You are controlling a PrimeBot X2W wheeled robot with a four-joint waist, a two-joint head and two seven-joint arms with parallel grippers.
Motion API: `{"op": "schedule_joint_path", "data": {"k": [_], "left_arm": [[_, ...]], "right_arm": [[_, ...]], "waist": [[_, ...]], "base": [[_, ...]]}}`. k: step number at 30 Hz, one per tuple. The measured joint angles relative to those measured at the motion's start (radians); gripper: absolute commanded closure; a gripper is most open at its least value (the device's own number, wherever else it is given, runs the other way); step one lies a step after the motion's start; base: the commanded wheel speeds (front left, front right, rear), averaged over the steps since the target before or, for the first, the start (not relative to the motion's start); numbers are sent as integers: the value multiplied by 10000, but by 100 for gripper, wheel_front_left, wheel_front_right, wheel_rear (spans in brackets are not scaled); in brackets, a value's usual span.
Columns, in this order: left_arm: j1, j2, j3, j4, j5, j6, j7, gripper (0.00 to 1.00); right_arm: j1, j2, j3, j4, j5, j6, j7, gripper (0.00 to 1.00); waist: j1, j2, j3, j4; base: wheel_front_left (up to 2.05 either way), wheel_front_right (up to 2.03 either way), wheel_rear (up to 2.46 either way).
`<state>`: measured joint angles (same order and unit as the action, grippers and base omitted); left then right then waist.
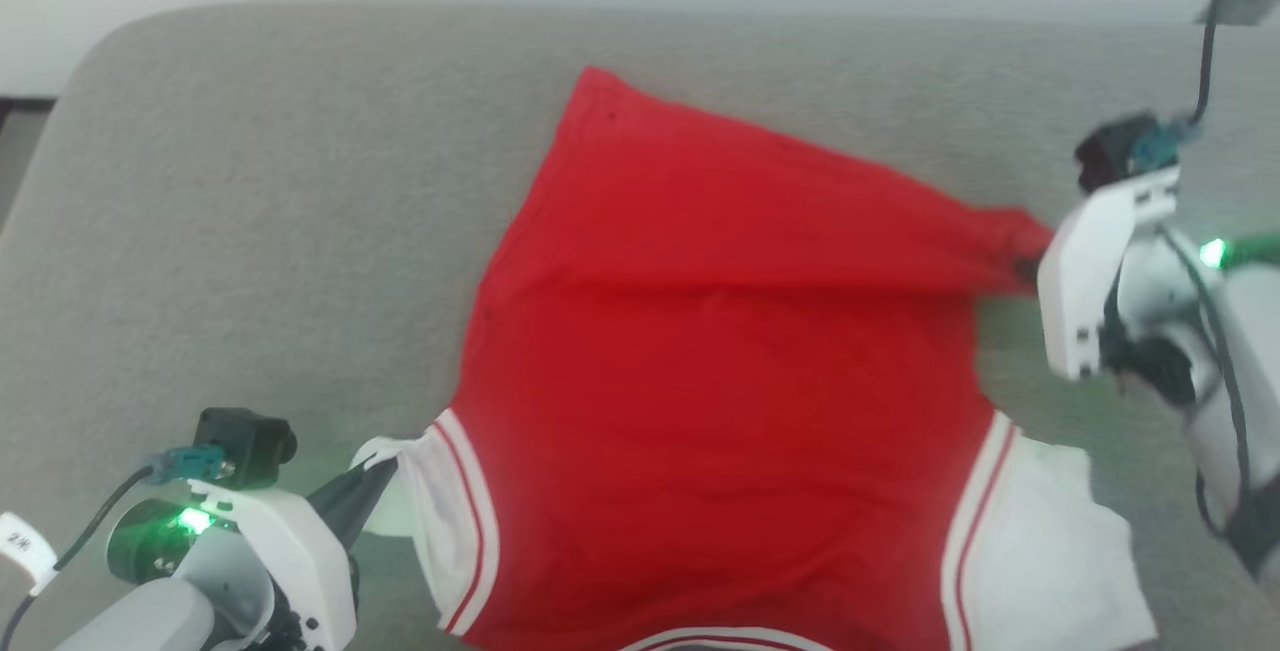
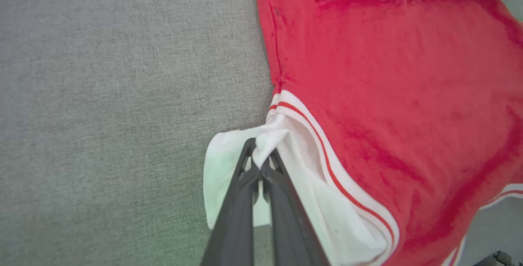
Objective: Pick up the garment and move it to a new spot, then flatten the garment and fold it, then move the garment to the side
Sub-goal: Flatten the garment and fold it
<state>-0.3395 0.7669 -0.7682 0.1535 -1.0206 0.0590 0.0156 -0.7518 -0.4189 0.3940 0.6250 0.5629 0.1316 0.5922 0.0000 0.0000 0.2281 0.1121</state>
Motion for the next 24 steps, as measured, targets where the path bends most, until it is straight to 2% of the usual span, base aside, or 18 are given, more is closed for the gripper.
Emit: {"op": "schedule_joint_path", "data": {"k": [5, 10, 15, 19, 20, 22, 23, 24], "left_arm": [[111, 171, 69, -119, -10, 146, -42, 100], [115, 221, 104, -180, -8, 155, -128, 100], [114, 249, 113, -136, 36, 153, -245, 100], [105, 199, 115, -10, 36, 107, -318, 100], [101, 194, 115, 12, 36, 75, -322, 100], [82, 184, 115, 59, 36, 50, -347, 100], [74, 184, 113, 81, 36, 25, -349, 100], [69, 182, 113, 105, 36, 23, -349, 100]], "right_arm": [[1712, -359, -337, -1753, 468, 2, 245, 100], [3645, -280, -1310, -2997, 445, 0, 435, 100], [5288, 364, -2326, -3858, -38, 0, 512, 100], [6038, 1158, -2926, -3917, -784, -6, 328, 100], [6056, 1308, -3010, -3860, -892, -6, 326, 96], [6057, 1476, -3129, -3781, -1170, -6, 270, 53], [6057, 1523, -3127, -3781, -1279, -4, 238, 6], [6059, 1597, -3166, -3781, -1319, -4, 240, 0]], "waist": [[0, 0, -213, -480], [0, 0, -276, -742], [0, 0, -195, -810], [0, 0, -108, -866], [0, 0, -97, -871], [0, 0, -84, -877], [-1, 1, -79, -881], [0, 0, -75, -886]], "base": [[0, 0, 0], [0, 0, 0], [0, 0, 0], [0, 0, 0], [0, 0, 0], [0, 0, 0], [0, 0, 0], [0, 0, 0]]}}
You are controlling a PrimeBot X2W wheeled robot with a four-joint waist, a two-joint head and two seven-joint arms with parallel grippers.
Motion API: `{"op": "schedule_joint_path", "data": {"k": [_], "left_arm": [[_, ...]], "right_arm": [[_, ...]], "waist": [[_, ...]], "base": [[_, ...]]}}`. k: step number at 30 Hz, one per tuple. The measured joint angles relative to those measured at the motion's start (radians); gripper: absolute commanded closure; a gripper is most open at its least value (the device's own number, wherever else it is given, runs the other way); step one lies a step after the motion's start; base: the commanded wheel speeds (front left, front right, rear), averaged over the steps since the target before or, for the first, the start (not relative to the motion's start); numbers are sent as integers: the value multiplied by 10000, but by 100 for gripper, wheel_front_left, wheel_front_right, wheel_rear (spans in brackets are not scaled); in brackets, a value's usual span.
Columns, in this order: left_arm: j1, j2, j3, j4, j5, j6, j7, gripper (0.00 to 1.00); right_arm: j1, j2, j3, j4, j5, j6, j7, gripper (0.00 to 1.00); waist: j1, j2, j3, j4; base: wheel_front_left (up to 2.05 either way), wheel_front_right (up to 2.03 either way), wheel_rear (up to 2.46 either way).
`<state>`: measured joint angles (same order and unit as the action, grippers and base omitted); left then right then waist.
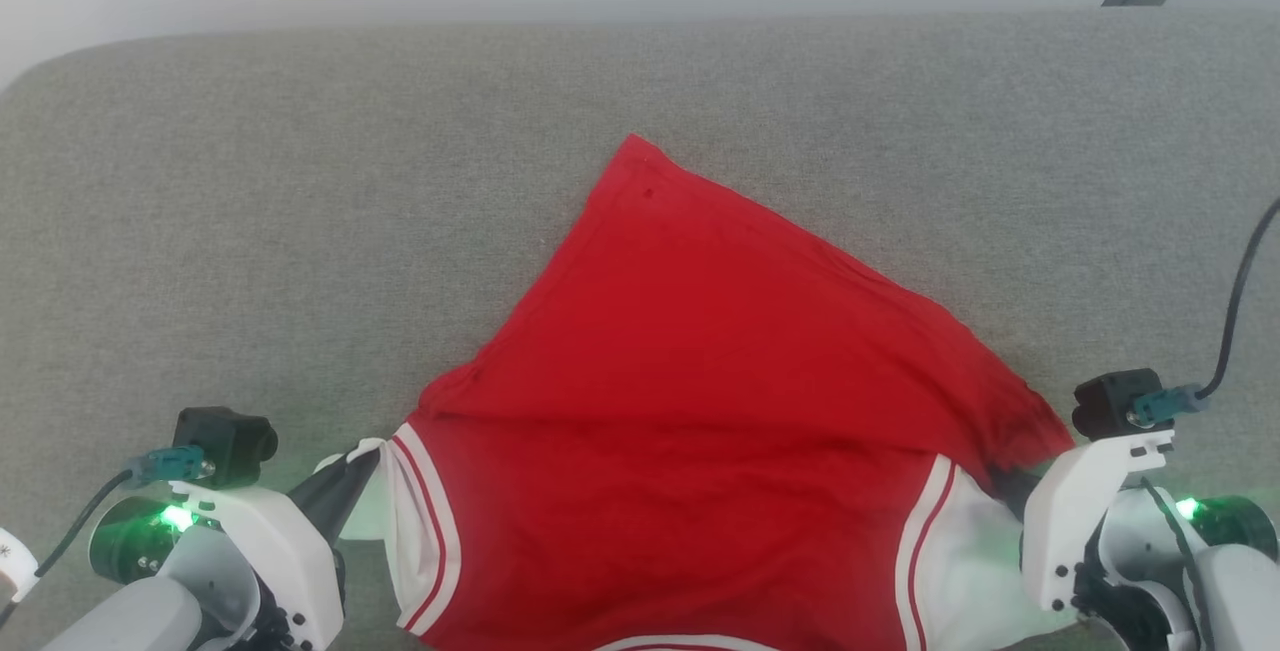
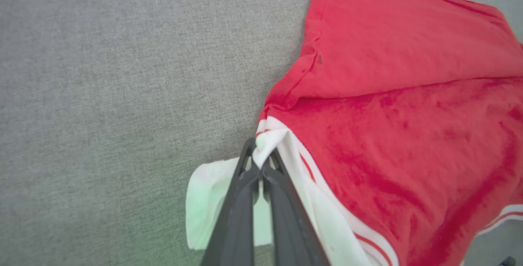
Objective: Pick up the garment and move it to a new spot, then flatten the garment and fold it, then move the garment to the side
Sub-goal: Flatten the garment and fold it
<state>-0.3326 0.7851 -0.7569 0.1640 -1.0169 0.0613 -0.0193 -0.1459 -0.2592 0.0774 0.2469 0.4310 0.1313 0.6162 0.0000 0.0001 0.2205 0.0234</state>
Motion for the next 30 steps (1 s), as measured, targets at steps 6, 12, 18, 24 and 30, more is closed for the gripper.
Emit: {"op": "schedule_joint_path", "data": {"k": [6, 12, 18, 24, 30], "left_arm": [[-10, -35, -23, 102, 0, -40, -27, 100], [-8, -82, -75, 128, 19, -33, -61, 100], [-6, -159, -165, 69, 58, -29, -59, 100], [-233, -364, -286, 63, 161, -86, 8, 100], [-602, -711, -458, 194, 307, -240, 105, 100]], "right_arm": [[201, 127, -90, -715, -13, 19, 282, 0], [418, -169, -314, -2516, 2, 4, 1011, 0], [26, -274, -336, -4184, -15, 2, 1634, 0], [-1717, -426, 380, -3985, -263, 2, 1448, 0], [-3653, -355, 1275, -2134, -449, -4, 552, 0]], "waist": [[0, 0, -31, -10], [0, 0, -147, 78], [-1, 0, -205, 311], [-1, 0, -128, 693], [-1, 0, -2, 1174]], "base": [[0, 0, 0], [0, 0, 0], [0, 0, 0], [0, 0, 0], [0, 0, 0]]}}
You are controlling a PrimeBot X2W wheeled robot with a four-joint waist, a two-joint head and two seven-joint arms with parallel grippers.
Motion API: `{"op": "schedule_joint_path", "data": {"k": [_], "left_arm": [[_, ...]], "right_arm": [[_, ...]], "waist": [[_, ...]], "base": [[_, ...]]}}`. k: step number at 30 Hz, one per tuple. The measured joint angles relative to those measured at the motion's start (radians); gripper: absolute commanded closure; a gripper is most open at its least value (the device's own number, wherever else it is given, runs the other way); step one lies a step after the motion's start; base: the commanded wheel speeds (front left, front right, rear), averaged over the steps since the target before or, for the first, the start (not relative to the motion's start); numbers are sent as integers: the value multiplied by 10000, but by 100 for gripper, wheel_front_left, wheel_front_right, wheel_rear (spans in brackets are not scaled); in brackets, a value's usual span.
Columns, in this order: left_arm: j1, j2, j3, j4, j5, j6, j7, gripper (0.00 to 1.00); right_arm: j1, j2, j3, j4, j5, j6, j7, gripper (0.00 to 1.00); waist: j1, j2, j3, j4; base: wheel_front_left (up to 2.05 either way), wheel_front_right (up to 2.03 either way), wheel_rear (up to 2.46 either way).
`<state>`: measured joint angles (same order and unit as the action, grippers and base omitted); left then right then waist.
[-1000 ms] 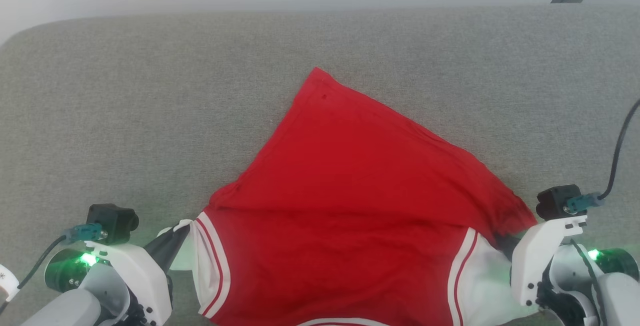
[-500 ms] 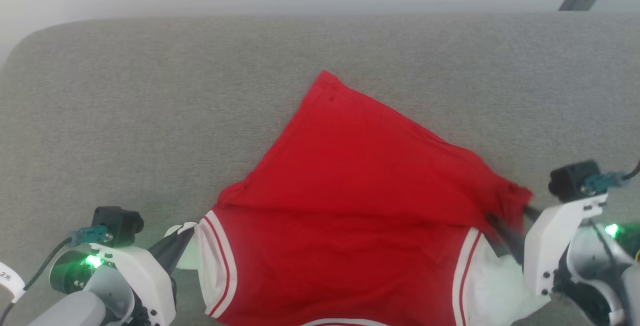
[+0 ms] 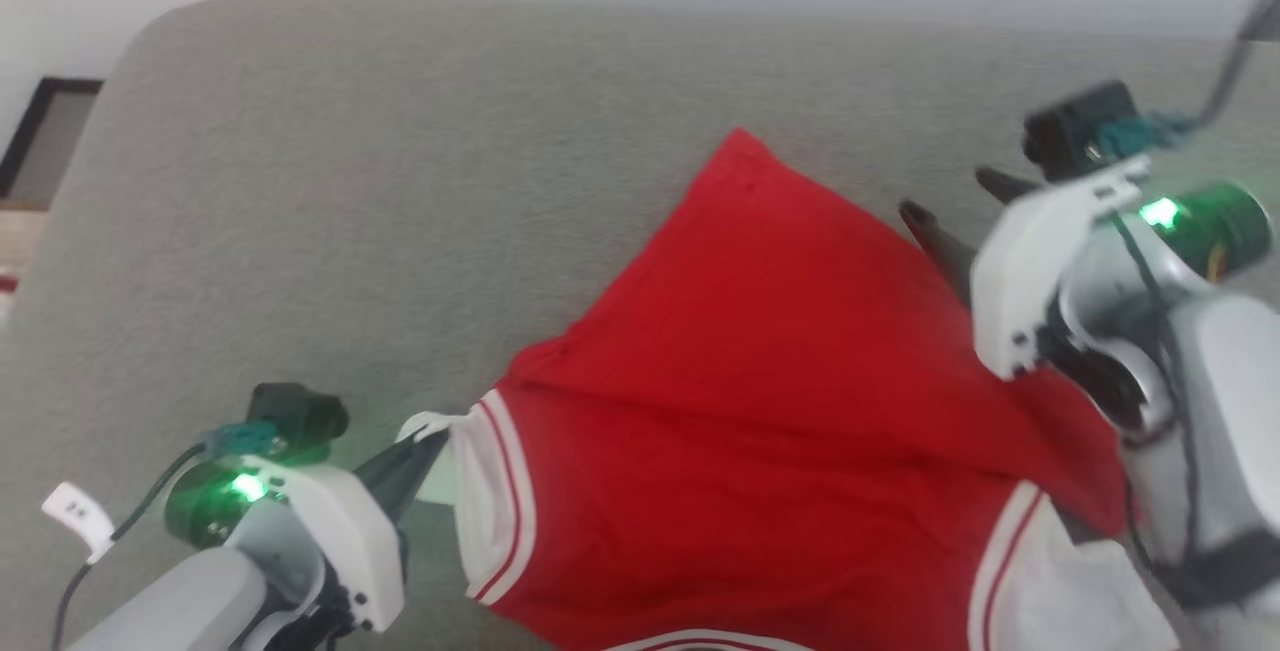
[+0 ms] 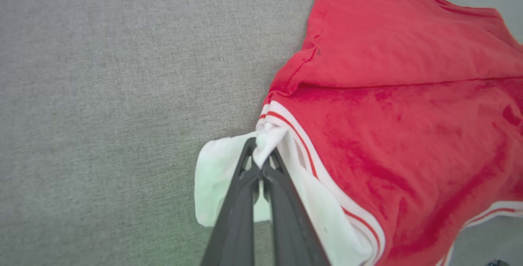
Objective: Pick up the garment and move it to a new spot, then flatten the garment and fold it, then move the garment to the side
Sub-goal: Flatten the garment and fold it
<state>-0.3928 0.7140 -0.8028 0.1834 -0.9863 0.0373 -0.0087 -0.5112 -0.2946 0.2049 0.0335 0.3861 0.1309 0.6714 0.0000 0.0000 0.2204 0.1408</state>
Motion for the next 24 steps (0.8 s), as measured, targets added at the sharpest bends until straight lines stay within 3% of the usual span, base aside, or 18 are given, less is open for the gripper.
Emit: {"op": "schedule_joint_path", "data": {"k": [1, 5, 6, 15, 23, 24], "left_arm": [[-198, -171, -88, 94, 58, -121, 35, 100], [-616, -602, -290, 337, 178, -372, 113, 100], [-616, -602, -290, 337, 178, -372, 113, 100], [-1430, -1455, -631, 1106, 479, -941, 65, 100], [-1929, -2019, -892, 1847, 558, -1313, -105, 100], [-1972, -2061, -917, 1950, 558, -1348, -109, 100]], "right_arm": [[-728, 15, 435, 1039, 10, 0, -326, 0], [-2049, -44, 1264, 3055, 113, 0, -805, 0], [-2049, -44, 1264, 3055, 113, 0, -805, 0], [-4364, -221, 2905, 6907, 525, 2, -1062, 0], [-5319, -253, 4376, 9014, 1028, 0, -591, 0], [-5423, -253, 4550, 9179, 1137, 0, -449, 19]], "waist": [[0, 0, 62, 234], [0, 0, 216, 755], [0, 0, 216, 755], [1, 0, 681, 1949], [1, 0, 1104, 2636], [1, 0, 1130, 2680]], "base": [[0, 0, 0], [0, 0, 0], [0, 0, 0], [0, 0, 0], [0, 0, 0], [0, 0, 0]]}}
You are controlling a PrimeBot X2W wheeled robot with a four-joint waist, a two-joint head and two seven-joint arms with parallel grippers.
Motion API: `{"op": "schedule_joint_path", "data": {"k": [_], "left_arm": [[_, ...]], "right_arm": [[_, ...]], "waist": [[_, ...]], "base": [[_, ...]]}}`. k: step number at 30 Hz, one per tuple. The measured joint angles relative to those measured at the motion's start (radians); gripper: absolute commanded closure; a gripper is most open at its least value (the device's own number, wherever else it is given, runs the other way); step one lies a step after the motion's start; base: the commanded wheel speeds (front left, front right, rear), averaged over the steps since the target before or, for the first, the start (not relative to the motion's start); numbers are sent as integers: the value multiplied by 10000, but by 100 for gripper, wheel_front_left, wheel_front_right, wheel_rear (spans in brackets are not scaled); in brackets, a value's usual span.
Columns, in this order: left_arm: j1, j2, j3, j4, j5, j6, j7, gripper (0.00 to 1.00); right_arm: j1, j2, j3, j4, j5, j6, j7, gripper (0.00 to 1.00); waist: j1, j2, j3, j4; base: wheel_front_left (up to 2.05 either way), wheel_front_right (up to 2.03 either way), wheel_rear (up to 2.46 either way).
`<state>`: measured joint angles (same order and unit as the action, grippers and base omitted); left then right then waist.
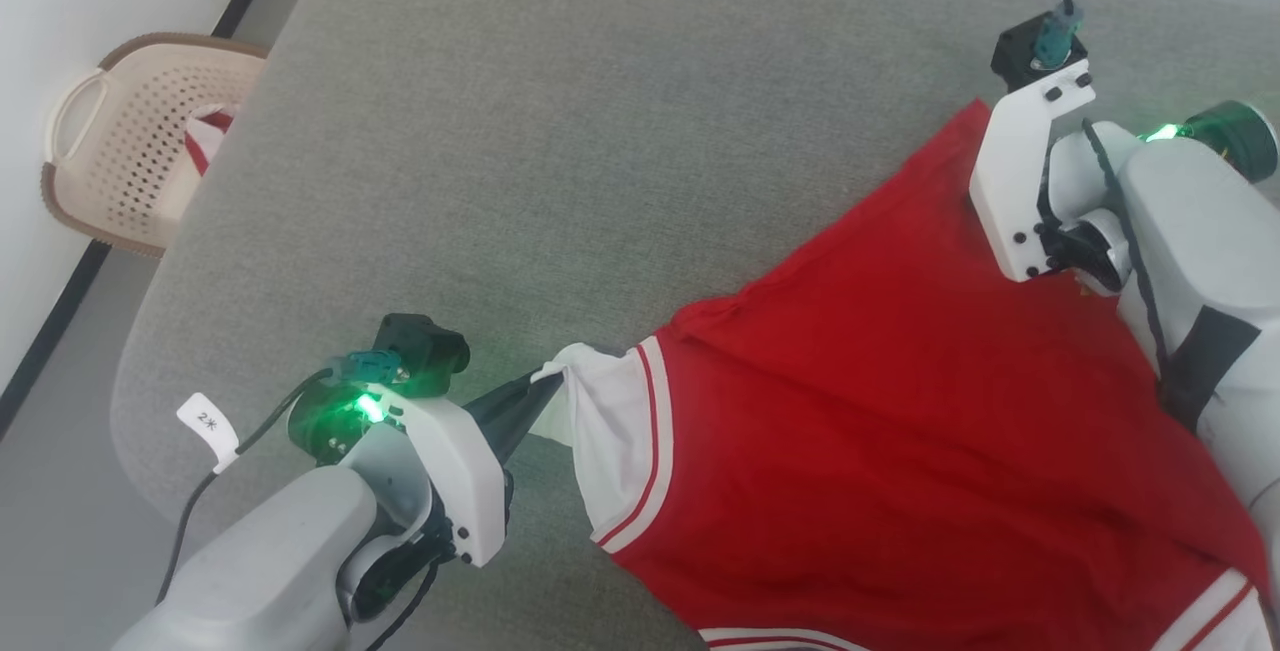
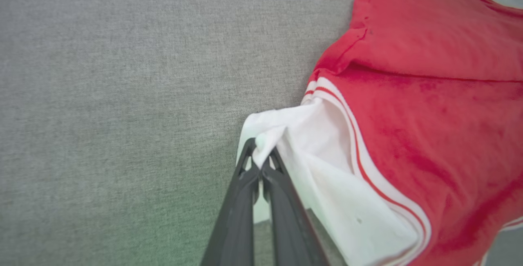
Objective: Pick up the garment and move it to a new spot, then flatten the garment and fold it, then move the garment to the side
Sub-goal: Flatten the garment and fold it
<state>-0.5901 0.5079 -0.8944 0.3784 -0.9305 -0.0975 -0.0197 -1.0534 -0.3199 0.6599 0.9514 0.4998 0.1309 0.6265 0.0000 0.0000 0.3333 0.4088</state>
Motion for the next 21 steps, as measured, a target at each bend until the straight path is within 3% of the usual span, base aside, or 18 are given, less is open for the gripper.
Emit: {"op": "schedule_joint_path", "data": {"k": [1, 2, 10, 21], "left_arm": [[-43, -36, -23, 88, 0, -42, -36, 100], [-79, -69, -44, 161, 0, -58, -81, 100], [-220, -79, -104, 704, -86, -217, -288, 100], [-362, 706, 190, 748, -368, -144, -178, 100]], "right_arm": [[-40, -17, 136, 171, 134, -4, 121, 94], [-79, -23, 309, 221, 228, -6, 167, 100], [-396, -144, 1145, 476, 849, 13, -242, 100], [-685, -671, 2092, -598, 1904, 10, -1613, 100]], "waist": [[0, 0, 19, 31], [0, 0, 32, 52], [0, 0, -22, -112], [0, 0, -535, -1078]], "base": [[0, 0, 0], [0, 0, 0], [0, 0, 0], [0, 0, 0]]}}
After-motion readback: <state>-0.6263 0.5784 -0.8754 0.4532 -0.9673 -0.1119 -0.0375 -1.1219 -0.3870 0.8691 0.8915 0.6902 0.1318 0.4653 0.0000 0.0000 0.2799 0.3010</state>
